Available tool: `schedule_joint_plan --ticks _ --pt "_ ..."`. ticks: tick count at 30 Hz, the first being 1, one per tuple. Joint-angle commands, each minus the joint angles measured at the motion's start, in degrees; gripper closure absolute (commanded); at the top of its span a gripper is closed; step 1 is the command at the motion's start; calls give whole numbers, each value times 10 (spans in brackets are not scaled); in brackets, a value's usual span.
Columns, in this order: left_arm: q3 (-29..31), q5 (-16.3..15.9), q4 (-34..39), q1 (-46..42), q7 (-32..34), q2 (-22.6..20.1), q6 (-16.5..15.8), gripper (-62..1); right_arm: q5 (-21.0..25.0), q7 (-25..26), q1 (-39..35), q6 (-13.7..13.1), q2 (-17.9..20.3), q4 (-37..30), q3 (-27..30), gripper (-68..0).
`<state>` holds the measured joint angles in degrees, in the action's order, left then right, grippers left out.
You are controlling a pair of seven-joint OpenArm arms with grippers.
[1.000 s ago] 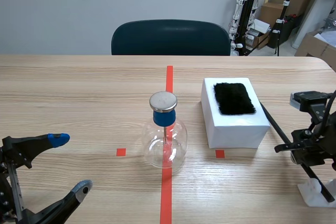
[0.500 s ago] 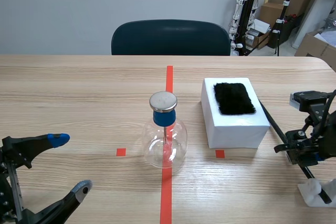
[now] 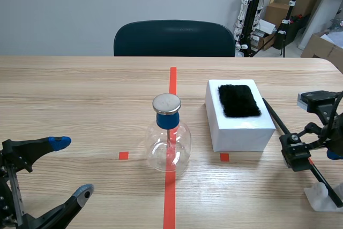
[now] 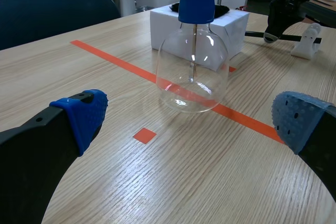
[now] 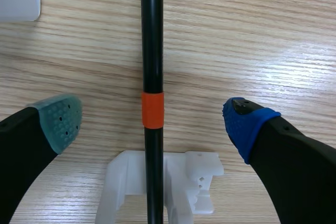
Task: Do the electroscope experiment. put the rod down on the box
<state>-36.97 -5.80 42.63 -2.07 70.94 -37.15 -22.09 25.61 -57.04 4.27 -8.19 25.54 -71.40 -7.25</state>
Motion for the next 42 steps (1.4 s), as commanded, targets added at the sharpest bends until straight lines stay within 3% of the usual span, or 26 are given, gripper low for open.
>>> schedule_joint_plan --ticks 1,7,14,19,25,30,38,42 --pt "2 -3 11 0 8 0 0 -623 -9 2 16 0 7 -2 0 -583" --pt "2 -3 11 0 8 0 0 -623 -12 18 11 0 11 -6 0 -595" --pt "2 -3 11 0 8 0 0 -623 -5 108 -28 0 41 -45 2 -595" --pt "2 -3 11 0 8 0 0 -623 -2 141 -52 0 57 -70 2 -595" --pt "2 -3 11 0 8 0 0 -623 6 230 -93 0 86 -100 4 -595" --pt "2 -3 11 0 8 0 0 -623 4 345 -142 0 99 -123 34 -595" --pt "2 -3 11 0 8 0 0 -623 1 635 -218 0 100 -126 83 -591" --pt "2 -3 11 0 8 0 0 -623 1 722 -224 0 100 -126 89 -591"
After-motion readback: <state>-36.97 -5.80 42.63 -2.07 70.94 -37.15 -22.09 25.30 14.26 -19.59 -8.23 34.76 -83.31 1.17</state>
